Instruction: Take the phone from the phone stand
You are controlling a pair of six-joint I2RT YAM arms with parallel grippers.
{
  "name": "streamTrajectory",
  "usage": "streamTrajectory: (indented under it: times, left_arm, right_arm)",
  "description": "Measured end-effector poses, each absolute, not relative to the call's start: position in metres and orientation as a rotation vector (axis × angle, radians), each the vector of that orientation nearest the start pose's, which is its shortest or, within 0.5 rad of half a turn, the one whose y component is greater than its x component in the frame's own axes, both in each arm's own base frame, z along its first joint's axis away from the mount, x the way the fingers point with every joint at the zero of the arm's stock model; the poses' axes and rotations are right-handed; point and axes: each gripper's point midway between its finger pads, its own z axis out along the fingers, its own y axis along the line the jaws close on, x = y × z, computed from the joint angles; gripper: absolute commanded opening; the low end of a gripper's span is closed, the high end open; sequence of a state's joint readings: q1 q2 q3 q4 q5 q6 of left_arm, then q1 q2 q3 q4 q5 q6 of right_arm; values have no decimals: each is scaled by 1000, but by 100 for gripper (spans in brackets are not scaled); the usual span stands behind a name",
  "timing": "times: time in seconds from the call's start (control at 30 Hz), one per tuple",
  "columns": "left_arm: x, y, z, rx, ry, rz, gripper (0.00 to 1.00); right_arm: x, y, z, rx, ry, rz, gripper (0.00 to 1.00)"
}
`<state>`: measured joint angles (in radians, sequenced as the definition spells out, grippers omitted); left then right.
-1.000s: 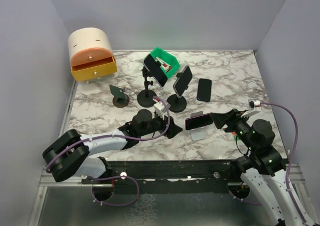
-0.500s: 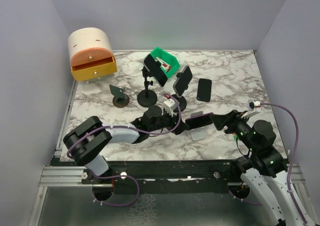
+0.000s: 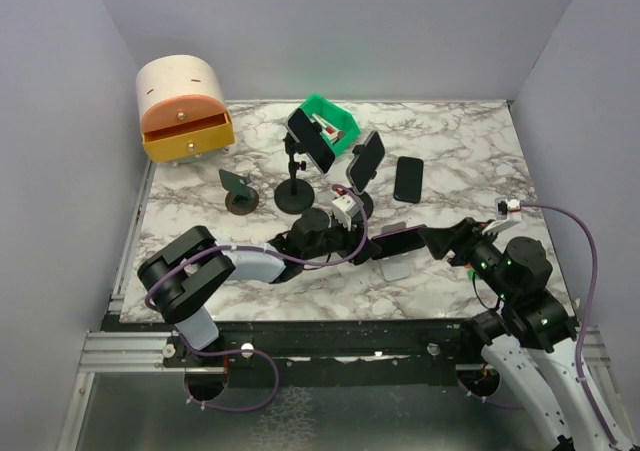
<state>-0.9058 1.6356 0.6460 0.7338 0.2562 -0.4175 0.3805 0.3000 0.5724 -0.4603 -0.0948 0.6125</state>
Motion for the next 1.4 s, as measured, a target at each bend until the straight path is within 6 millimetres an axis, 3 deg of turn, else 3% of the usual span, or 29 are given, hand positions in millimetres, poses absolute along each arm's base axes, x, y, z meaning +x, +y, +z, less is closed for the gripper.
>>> streamTrajectory:
  times: [0.4,0.67,1.2,1.4]
  left_arm:
    - [226,-390,100,677,1874,-1144,47]
    - [227,-395,105,681,1853,-1167,46]
    - [223,-398,110,693,1822,-1196,1]
    - [217,-393,117,695,1810,-1202,0]
  right_arm:
    - [192,121,238,155,1827,807,65]
    - [192,121,238,155,1827,806,65]
    - [191,120,238,155,1823,807,65]
    - [190,120,239,156,1821,806,65]
